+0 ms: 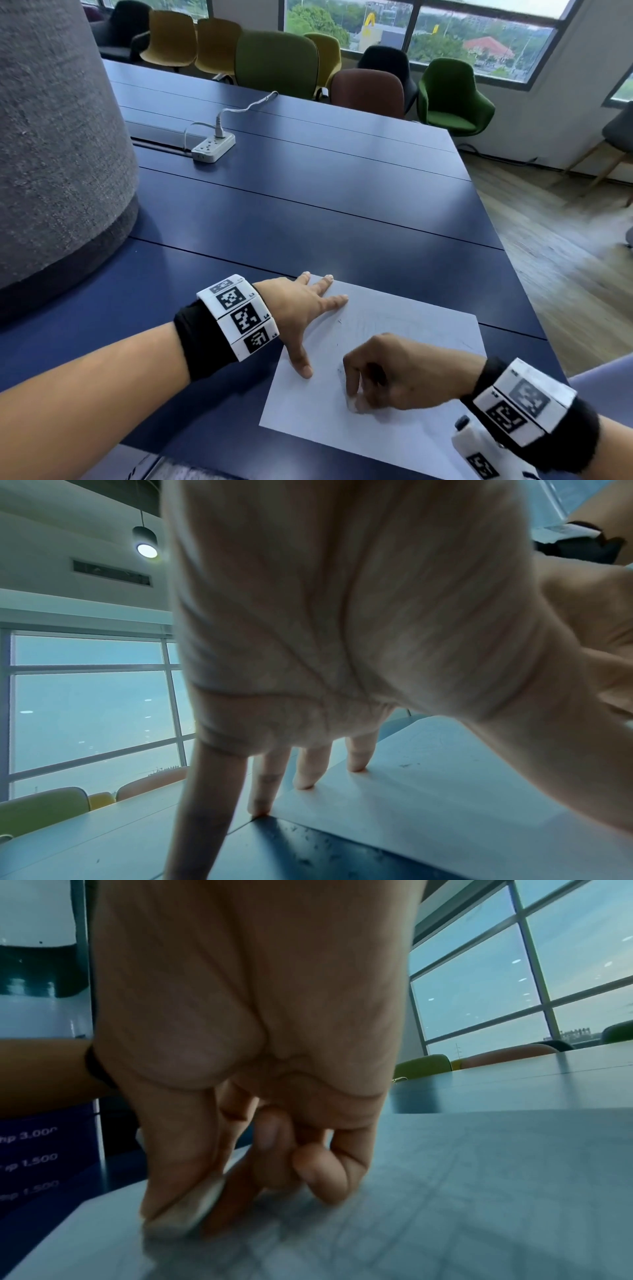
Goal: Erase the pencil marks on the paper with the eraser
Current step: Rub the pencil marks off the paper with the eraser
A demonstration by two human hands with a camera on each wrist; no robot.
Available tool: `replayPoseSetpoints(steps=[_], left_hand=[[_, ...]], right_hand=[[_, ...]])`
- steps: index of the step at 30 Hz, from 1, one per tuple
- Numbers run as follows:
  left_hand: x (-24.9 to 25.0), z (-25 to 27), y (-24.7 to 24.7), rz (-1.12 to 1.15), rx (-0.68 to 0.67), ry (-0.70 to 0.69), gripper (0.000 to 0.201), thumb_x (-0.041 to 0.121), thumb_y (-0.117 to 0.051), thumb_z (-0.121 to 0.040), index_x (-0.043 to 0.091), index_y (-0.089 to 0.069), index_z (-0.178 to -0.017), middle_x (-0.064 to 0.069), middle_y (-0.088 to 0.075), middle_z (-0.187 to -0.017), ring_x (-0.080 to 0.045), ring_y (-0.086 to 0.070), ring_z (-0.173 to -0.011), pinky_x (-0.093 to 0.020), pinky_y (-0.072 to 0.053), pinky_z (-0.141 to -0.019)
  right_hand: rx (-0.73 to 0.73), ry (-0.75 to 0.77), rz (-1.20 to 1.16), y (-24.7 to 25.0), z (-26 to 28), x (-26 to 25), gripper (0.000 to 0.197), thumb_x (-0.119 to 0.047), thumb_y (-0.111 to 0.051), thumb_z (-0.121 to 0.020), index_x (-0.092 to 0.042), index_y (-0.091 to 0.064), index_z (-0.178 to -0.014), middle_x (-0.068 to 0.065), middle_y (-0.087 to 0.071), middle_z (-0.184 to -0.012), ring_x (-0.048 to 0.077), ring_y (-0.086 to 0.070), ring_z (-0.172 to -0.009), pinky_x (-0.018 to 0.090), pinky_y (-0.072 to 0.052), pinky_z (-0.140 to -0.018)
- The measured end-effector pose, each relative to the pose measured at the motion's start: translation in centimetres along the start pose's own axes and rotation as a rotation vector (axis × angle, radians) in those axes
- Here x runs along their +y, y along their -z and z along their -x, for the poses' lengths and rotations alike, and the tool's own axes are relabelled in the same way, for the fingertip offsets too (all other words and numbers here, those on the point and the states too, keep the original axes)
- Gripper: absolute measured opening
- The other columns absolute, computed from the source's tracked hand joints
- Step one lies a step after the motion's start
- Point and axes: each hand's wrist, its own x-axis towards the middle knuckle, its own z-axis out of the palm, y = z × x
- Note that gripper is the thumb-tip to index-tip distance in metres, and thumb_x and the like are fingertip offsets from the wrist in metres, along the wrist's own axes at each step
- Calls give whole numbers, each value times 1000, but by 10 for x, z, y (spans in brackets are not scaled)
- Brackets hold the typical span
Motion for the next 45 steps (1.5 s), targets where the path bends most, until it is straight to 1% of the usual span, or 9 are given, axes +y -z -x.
replayPoseSetpoints(steps=[5,10,15,21,27,30,35,41,45], left_hand=[[-1,-1,-1,2,3,0,132,60,-83,-62,42,11,-153,5,21,-162,-26,12,-150,-45,-22,-116],[0,0,0,8,-2,5,133,59,-84,-62,43,11,-153,6,22,-162,-26,13,-150,-46,-23,-116],[1,0,-1,5,-1,1,133,60,-83,-62,42,11,-153,5,22,-162,-27,13,-150,-46,-22,-116],[0,0,-1,6,-2,-4,133,58,-84,-62,41,11,-153,4,21,-162,-27,13,-150,-46,-22,-116],[-1,0,0,23,5,-11,131,58,-84,-63,41,11,-153,3,21,-162,-27,14,-150,-45,-21,-116],[-1,0,-1,25,7,-11,130,58,-83,-64,41,10,-154,3,22,-162,-27,14,-150,-46,-22,-116],[-1,0,-1,19,-5,-5,133,59,-83,-63,41,12,-153,3,23,-162,-27,14,-150,-45,-23,-115],[0,0,-1,17,7,-14,132,59,-83,-63,41,10,-154,3,21,-162,-28,13,-150,-46,-22,-116],[-1,1,0,25,10,-9,132,58,-84,-63,40,10,-154,2,21,-162,-28,13,-150,-45,-22,-116]], right_hand=[[238,-51,65,7,-8,12,4,-23,-70,-84,-21,-66,-85,-9,-58,-61,6,-52,-56,11,-34,-55],[12,37,27,-2,-2,-4,5,-22,-69,-84,-21,-67,-88,-2,-63,-69,7,-51,-56,9,-36,-56],[191,-15,48,1,-11,7,6,-28,-70,-85,-24,-65,-86,-12,-57,-63,5,-52,-58,10,-33,-56],[72,27,41,-4,-8,1,9,-30,-70,-85,-23,-67,-90,-3,-66,-74,6,-53,-59,11,-38,-59],[336,-176,139,40,-38,37,12,-31,-70,-85,-23,-65,-90,-10,-63,-70,-4,-52,-55,12,-35,-58],[406,-197,97,46,-42,44,10,-31,-70,-85,-23,-64,-86,-12,-59,-63,-5,-53,-54,9,-34,-54],[237,-111,84,33,-32,31,10,-29,-73,-84,-21,-67,-84,-11,-52,-56,1,-50,-53,11,-38,-53],[438,-203,97,47,-39,48,11,-27,-71,-85,-23,-62,-81,-11,-57,-62,-5,-52,-53,9,-36,-51],[313,-170,35,36,-34,38,11,-27,-72,-84,-21,-63,-80,-10,-52,-57,0,-49,-49,11,-37,-50]])
